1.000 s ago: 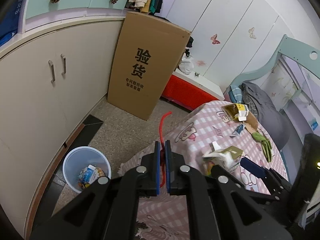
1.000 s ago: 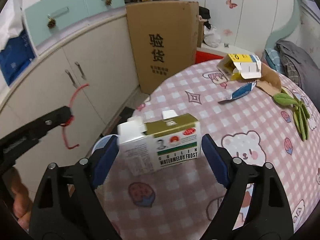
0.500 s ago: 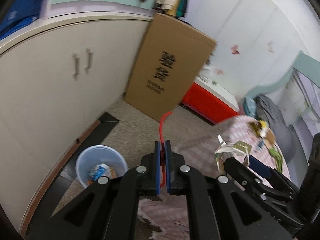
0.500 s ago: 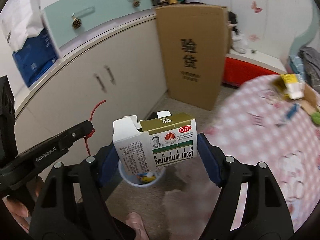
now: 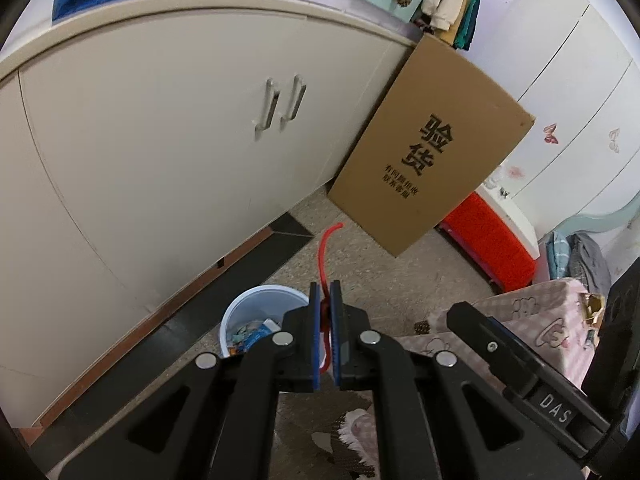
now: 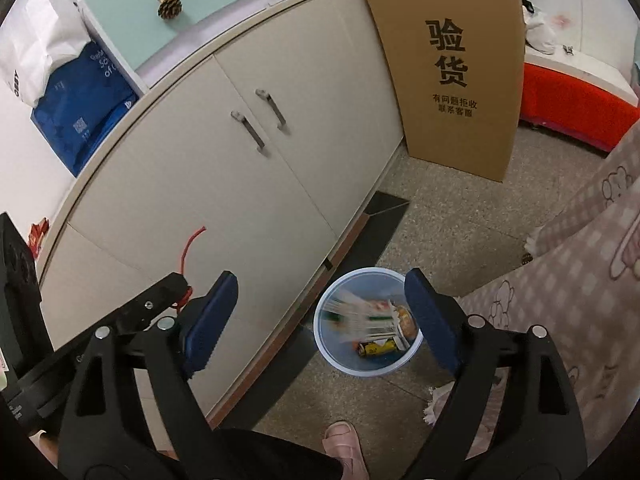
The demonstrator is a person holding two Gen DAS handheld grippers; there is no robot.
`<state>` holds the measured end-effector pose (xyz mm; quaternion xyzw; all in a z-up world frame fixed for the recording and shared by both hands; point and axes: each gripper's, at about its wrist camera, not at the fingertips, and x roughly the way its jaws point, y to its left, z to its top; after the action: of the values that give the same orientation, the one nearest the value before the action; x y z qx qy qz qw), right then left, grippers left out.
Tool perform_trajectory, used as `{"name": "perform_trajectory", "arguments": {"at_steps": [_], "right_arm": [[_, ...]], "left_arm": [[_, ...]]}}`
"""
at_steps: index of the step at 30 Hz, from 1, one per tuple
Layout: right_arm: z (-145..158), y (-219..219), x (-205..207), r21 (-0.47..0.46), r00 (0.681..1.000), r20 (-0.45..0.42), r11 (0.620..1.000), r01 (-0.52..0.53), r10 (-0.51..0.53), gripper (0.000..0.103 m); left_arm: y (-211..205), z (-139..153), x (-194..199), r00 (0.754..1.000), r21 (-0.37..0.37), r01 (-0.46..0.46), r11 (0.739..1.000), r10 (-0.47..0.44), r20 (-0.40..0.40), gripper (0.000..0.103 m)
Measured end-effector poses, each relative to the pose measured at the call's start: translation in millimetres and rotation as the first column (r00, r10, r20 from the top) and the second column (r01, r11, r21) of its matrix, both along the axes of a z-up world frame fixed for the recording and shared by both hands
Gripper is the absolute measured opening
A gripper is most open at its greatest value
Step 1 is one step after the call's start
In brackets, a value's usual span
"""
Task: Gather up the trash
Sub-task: 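Carry both items over the wastebasket and open the right tool to drop the carton, then open the left tool to drop the red string into the wastebasket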
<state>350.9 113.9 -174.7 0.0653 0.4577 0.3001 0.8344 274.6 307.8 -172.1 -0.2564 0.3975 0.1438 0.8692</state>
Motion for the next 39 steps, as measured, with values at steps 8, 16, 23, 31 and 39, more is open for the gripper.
{"name": "perform_trajectory", "arguments": {"at_steps": [8,16,23,31,39], "right_arm": [[1,-1,-9,-0.061,0.999,0.045,0.998,0.009,-0.006,0.084],[9,-17,-11,-0.063,0.996,0.076,0.997,0.046,-0.041,0.085],[19,-31,-13,-0.051,0.988,0.119,0.994,0.102,-0.095,0.086],[17,-42,-6,-0.022,0.983,0.111,0.988,0.151,-0.147,0.087],[12,-46,-1,-0.014,0.983,0.086,0.987,0.162,-0.160,0.087]], "left_arm": [[-12,-10,12,0.999,-0.008,0.037,0.999,-0.037,-0.017,0.005],[-22,-6,15,0.998,0.011,0.057,0.998,-0.057,-0.012,0.005],[-26,-7,20,0.998,0.016,0.065,0.998,-0.065,-0.017,0.005],[-35,-13,45,0.994,0.009,0.094,0.995,-0.094,-0.049,0.006],[-33,-19,56,0.994,0.026,0.072,0.997,-0.070,-0.081,0.052]]}}
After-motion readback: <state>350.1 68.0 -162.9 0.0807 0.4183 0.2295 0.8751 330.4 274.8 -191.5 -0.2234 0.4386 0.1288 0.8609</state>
